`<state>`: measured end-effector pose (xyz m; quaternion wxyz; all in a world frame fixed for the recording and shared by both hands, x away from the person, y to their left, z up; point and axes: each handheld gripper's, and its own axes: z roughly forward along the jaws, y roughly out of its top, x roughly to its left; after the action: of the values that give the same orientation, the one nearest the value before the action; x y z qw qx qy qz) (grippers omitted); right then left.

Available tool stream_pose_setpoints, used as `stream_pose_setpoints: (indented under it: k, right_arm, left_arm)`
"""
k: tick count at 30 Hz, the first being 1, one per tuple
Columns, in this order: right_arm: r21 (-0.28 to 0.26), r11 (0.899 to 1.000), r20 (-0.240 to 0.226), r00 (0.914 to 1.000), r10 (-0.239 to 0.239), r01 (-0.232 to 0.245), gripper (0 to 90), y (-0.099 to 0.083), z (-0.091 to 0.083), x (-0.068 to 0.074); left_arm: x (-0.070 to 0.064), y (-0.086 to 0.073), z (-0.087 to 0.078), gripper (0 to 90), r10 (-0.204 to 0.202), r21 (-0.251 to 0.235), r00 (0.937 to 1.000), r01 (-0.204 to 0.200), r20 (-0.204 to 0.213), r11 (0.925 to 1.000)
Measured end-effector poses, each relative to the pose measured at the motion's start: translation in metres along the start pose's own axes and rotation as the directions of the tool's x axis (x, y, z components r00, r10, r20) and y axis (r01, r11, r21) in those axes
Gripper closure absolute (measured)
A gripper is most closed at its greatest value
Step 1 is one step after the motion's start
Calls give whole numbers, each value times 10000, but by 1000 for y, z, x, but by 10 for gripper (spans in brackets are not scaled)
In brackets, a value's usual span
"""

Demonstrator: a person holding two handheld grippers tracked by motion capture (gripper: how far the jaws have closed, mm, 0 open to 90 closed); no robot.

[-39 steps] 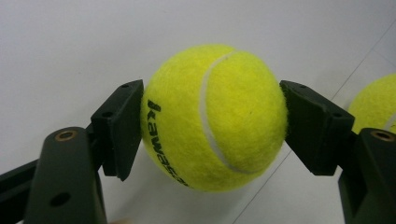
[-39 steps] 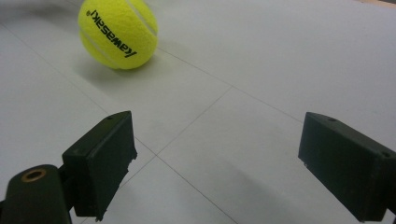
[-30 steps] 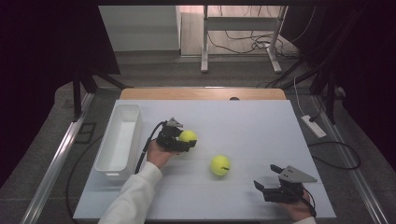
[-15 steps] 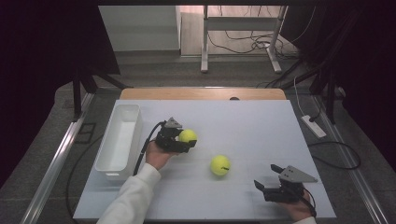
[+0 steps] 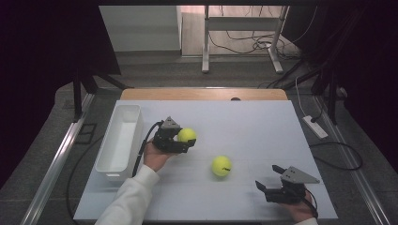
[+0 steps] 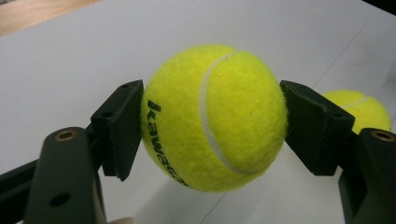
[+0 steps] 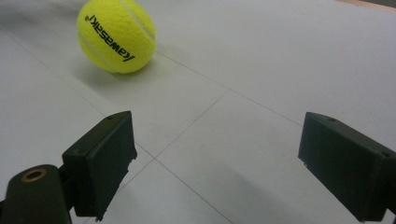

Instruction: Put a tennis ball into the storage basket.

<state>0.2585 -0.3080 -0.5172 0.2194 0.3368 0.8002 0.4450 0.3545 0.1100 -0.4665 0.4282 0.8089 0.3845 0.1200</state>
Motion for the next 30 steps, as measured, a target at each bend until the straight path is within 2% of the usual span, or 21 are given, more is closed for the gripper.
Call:
stream_pose_setpoints:
  k: [13,27,30]
  right_arm:
    - [-21,10000,-14,10000,-6,6,105,0,0,0]
    - [-31,10000,3,10000,-15,15,105,0,0,1]
    - [-36,10000,17,10000,-7,7,105,0,0,1]
  left_arm:
    - [-1,4,-17,268,-130,-542,9999,128,-29,9984]
    - [-2,10,-30,268,7,-863,9998,-24,-201,9963]
    - [-3,11,-33,268,-22,-1009,9993,-15,-367,9949]
